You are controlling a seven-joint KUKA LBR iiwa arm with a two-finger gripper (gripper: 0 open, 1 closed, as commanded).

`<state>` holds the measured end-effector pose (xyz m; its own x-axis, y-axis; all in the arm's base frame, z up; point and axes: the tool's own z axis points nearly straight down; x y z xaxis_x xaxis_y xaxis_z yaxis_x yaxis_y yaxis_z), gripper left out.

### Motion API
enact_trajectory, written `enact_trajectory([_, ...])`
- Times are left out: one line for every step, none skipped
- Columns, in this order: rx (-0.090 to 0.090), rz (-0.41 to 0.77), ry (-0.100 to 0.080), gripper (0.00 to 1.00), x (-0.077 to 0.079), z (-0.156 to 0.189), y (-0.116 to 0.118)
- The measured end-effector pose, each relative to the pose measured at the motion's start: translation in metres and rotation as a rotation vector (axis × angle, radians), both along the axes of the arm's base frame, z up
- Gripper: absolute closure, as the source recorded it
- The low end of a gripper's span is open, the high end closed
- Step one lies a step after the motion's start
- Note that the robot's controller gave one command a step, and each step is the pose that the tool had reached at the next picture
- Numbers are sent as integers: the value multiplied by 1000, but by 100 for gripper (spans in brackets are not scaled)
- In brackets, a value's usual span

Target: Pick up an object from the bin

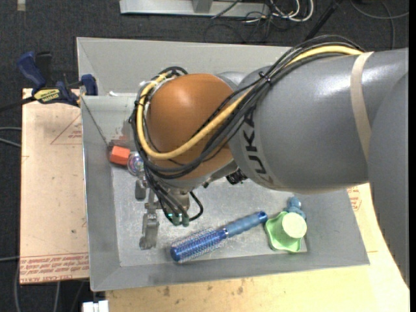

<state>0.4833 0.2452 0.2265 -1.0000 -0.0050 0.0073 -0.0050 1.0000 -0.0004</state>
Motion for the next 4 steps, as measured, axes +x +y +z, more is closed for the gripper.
enact_trajectory([-2,-168,-5,0,45,-52,-46])
enact_trajectory([-6,-255,2,0,-1,-107,-114])
enact_trajectory([-1,-181,-7,0,6,-159,-161])
enact_trajectory([1,-176,-7,100,6,-157,-157])
